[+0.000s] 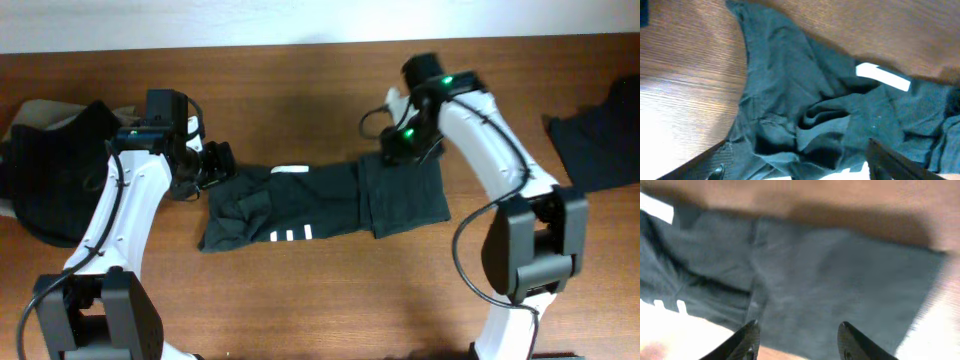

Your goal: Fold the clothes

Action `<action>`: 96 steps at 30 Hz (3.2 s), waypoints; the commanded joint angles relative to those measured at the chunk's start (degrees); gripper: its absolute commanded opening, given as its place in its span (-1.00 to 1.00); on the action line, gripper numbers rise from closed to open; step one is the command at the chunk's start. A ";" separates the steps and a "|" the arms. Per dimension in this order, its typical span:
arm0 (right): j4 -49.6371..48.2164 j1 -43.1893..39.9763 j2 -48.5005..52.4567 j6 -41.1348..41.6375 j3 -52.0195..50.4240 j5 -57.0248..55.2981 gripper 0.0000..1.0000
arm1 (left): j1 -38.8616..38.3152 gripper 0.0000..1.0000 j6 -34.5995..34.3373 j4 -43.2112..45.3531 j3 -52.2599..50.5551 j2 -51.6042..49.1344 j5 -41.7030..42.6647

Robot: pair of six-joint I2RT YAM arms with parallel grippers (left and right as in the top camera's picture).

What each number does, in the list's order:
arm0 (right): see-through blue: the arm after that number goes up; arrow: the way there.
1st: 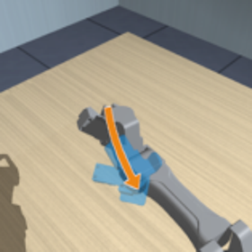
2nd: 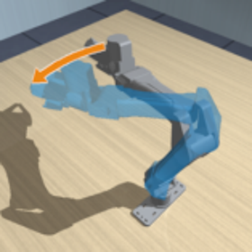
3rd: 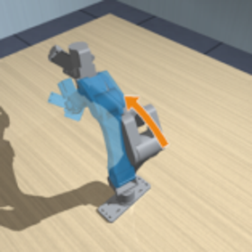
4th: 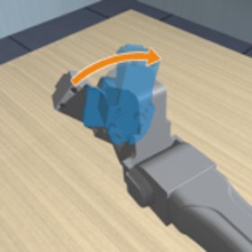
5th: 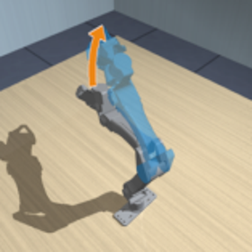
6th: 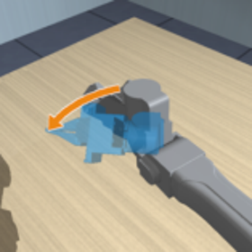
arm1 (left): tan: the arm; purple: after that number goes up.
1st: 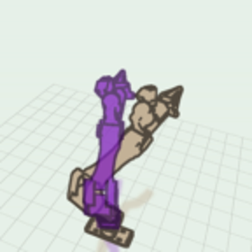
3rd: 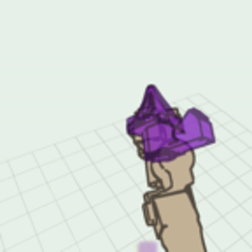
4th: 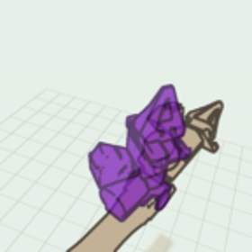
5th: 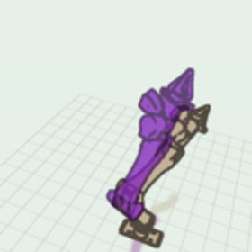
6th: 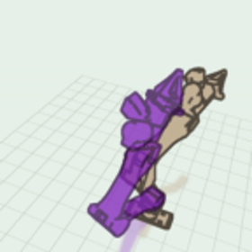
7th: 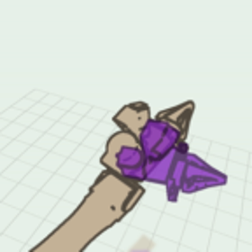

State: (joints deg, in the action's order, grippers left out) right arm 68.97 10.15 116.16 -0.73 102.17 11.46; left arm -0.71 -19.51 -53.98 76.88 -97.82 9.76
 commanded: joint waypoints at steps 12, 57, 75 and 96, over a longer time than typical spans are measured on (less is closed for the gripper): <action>5.66 -7.61 -1.57 0.35 3.15 -5.95 0.23 | -0.02 0.25 12.39 6.71 -7.32 -16.09 10.01; 8.63 -10.56 -1.57 0.11 3.15 -8.44 0.30 | -32.22 -0.01 14.80 -20.00 49.51 -24.30 15.32; 1.97 14.60 -1.27 -15.47 -7.08 12.44 0.32 | -11.21 0.01 14.60 -15.63 28.92 -24.35 5.27; 2.91 8.09 -1.40 14.49 -14.36 -19.96 -0.04 | -11.21 0.02 13.11 -6.86 10.58 -23.98 5.90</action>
State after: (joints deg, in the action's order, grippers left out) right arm 71.07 20.14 115.66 12.19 88.25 -8.78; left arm -12.01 -5.34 -57.32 87.15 -121.64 16.25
